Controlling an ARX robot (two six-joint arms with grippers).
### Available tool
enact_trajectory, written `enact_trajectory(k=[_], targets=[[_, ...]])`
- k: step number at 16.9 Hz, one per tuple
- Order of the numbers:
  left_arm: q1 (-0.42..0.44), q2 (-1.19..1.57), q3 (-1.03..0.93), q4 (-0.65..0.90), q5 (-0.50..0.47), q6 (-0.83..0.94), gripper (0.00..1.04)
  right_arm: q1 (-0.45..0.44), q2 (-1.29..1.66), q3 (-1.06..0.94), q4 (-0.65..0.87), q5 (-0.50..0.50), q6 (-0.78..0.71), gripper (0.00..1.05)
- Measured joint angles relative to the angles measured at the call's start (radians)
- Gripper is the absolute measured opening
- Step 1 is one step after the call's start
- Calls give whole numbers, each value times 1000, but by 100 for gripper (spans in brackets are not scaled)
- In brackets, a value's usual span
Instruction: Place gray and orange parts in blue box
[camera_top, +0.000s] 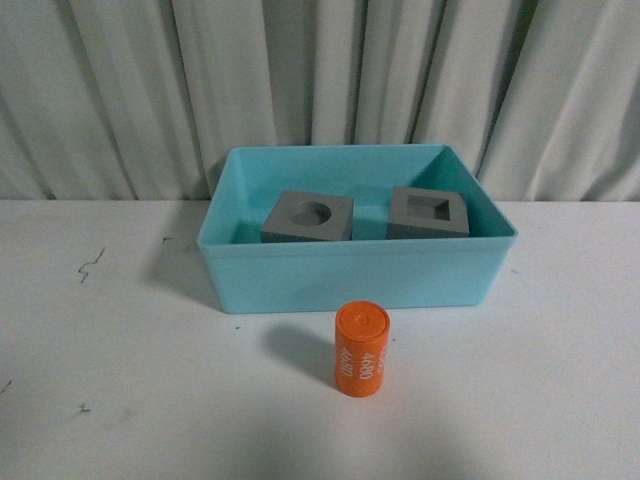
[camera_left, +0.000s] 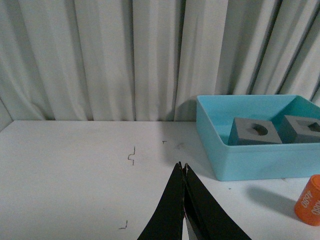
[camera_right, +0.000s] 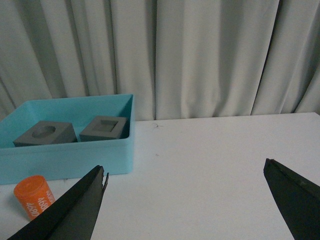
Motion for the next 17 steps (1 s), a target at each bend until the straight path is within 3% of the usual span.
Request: enact_trajectory(k=[3,4,6,7,8,9,12,17], targets=[[0,0,0,0,0,0,2,0,0,0,0,0,0,98],[0,0,0,0,0,0,8,0,0,0,0,0,0,98],[0,0,0,0,0,0,33,-4,19,20,-79,5,1,98],[0,0,0,-1,1,0,46,-64,241,113,-175,-37,-10,98],[0,0,0,0,1,0,56,-135,456,189,-60,-68,-26,98],[0,0,0,0,0,0,67,-129,621,267,75,-122,-46,98],[0,0,0,0,0,0,99,34,1067,462,338,-243,-153,98],[0,0,0,0,0,1,98,321,1508,607,355,-260,-225,98]])
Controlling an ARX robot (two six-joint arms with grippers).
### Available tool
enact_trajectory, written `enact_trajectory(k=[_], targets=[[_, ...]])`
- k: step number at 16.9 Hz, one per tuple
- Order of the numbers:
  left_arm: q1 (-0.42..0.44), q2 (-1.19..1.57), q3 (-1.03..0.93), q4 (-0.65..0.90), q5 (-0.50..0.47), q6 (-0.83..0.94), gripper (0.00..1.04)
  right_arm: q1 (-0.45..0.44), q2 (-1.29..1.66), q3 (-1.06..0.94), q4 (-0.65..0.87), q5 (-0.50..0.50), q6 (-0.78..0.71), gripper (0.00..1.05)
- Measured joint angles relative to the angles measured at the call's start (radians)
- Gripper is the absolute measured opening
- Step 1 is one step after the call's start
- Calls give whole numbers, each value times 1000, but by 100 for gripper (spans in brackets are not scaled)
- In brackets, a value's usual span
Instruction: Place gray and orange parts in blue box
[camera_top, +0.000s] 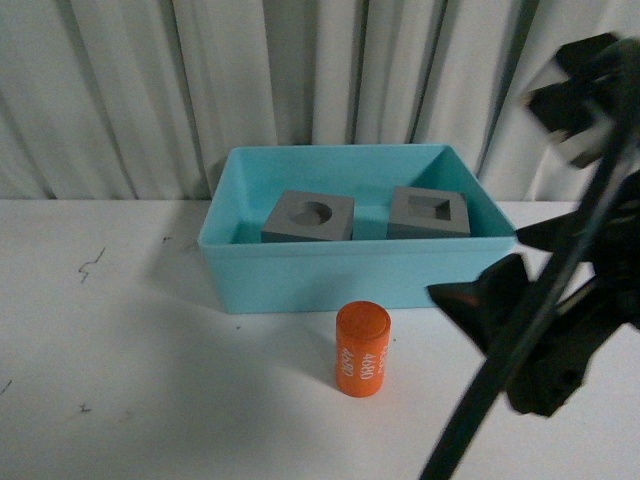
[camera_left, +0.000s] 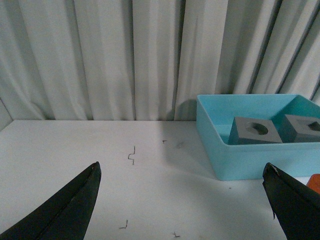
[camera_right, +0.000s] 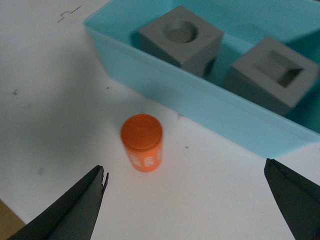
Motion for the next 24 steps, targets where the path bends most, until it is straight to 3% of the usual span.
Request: enact_trajectory(k=[9,18,22,24], targets=[[0,0,0,0,0,0,98,150,466,249,34,128,37,98],[0,0,0,0,0,0,98,169,505,321,-8,133,40,98],[0,0,0,0,0,0,98,173,512,334,-15,134,40,87],[0,0,0,0,0,0,98,176,512,338,-24,136,41,75]])
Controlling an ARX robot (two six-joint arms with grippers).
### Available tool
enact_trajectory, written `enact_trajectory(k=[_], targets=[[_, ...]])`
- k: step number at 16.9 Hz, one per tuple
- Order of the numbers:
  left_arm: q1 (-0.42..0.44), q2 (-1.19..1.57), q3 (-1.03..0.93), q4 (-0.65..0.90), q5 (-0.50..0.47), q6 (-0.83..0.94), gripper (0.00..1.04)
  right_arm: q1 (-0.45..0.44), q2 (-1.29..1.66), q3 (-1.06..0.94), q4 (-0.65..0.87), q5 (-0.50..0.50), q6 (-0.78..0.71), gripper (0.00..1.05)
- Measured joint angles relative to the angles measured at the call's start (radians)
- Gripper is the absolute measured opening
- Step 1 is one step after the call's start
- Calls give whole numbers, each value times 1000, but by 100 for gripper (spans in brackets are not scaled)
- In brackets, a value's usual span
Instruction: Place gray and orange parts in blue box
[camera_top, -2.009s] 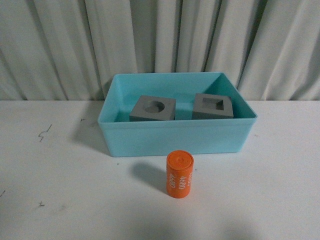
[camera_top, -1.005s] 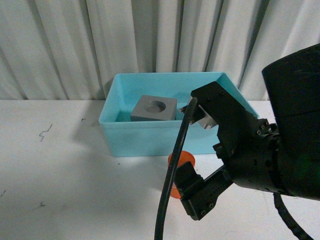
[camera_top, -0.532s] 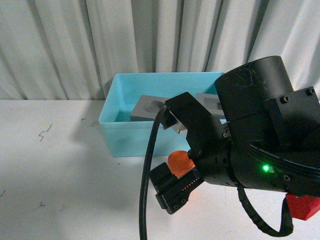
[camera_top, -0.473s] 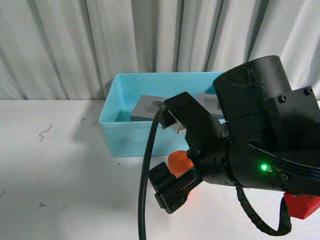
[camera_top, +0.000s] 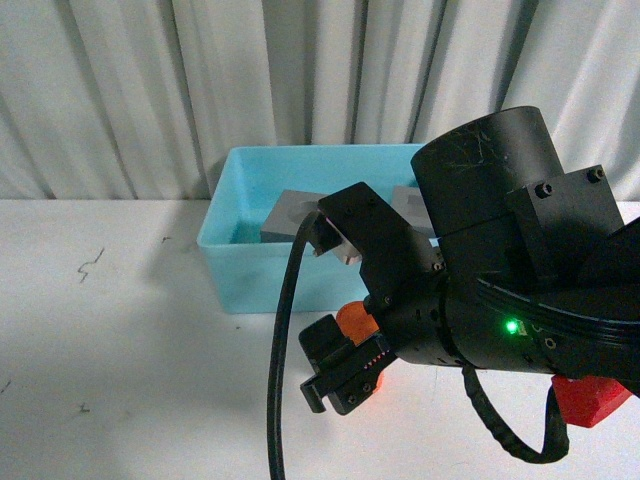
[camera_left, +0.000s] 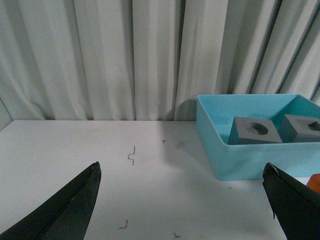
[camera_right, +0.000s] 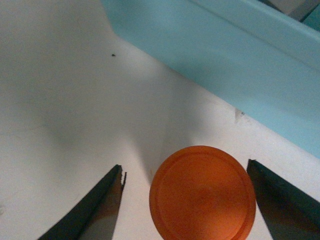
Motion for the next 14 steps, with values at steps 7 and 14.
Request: enact_trajectory(k=[7,14], targets=[[0,0,0,0,0,0,98,-203,-333,131,50,-33,125,48],[0,0,0,0,0,0,98,-163,-103,269,13,17,136,48]])
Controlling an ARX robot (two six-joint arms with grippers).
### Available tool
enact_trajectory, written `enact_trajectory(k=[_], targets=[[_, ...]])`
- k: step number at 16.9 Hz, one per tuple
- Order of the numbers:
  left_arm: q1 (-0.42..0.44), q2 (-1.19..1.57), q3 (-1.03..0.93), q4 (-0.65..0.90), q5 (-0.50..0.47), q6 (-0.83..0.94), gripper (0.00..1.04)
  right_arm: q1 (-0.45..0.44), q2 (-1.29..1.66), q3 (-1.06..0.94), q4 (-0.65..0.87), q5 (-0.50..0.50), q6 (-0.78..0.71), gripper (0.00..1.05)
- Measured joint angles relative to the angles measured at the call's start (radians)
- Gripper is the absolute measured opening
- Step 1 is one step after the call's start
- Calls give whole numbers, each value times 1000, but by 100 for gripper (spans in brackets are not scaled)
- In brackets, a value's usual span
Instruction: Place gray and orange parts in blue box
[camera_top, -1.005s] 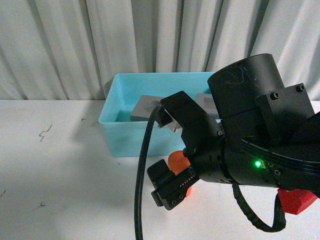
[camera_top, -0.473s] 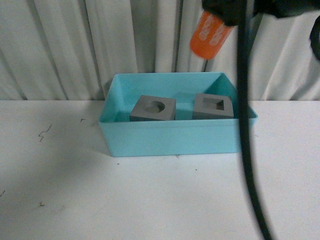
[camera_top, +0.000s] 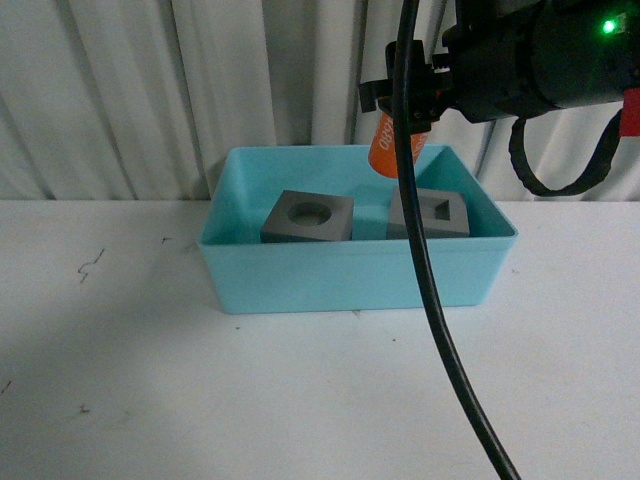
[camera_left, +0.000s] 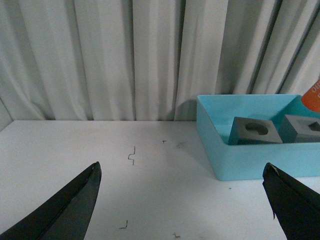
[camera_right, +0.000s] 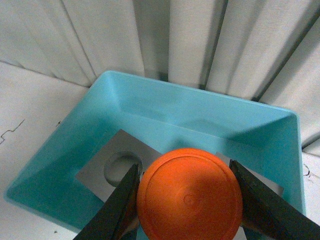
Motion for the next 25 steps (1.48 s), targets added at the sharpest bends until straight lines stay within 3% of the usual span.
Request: enact_trajectory(k=[25], targets=[[0,0,0,0,0,0,98,38,172,34,0,36,78,48]])
